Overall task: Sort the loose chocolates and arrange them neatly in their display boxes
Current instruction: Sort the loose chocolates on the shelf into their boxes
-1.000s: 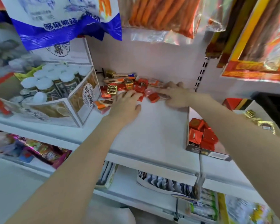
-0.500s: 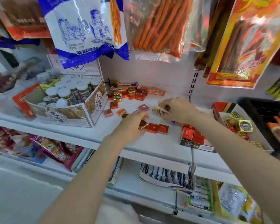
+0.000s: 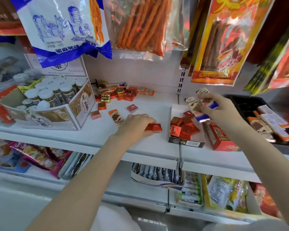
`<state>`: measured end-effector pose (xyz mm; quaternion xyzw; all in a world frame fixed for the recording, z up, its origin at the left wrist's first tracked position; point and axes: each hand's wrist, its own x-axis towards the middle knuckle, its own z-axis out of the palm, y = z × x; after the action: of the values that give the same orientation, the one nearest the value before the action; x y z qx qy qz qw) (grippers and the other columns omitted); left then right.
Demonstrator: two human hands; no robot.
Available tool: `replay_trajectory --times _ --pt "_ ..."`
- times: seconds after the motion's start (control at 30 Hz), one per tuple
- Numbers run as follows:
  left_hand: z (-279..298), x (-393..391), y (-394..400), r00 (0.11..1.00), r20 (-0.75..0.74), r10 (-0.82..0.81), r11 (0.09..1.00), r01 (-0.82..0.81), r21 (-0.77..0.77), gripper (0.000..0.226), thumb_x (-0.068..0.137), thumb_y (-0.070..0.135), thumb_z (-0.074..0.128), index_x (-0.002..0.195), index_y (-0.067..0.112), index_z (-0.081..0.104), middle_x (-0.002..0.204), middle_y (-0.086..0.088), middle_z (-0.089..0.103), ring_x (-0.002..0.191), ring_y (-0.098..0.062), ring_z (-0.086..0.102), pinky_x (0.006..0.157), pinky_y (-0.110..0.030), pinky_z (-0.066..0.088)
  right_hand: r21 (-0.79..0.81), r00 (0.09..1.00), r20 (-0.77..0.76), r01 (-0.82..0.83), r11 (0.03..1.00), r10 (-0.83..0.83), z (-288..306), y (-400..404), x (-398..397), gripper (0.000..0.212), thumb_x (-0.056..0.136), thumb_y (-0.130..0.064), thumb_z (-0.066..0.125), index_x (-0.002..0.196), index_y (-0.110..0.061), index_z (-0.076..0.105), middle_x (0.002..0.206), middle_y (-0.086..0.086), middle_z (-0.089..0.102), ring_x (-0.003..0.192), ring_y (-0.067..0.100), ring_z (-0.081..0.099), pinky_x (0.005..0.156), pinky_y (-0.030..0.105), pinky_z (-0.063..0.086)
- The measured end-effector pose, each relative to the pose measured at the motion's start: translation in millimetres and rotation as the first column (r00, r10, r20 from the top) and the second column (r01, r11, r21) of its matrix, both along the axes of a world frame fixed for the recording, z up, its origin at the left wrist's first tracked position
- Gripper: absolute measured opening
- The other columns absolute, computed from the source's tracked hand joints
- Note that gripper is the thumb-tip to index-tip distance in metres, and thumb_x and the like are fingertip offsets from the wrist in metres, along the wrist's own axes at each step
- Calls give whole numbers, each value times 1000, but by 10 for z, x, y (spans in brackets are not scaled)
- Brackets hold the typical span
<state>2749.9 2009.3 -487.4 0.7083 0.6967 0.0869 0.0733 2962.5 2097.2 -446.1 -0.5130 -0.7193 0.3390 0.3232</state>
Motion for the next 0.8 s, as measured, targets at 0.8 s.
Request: replay_trajectory --times 0.8 --pt "135 1222 445 981 194 -26 951 -36 308 34 93 18 45 126 14 51 131 -2 48 123 -19 39 105 -33 28 111 954 101 271 956 -282 11 195 1296 34 88 -10 54 121 -18 51 115 12 58 88 30 56 72 34 44"
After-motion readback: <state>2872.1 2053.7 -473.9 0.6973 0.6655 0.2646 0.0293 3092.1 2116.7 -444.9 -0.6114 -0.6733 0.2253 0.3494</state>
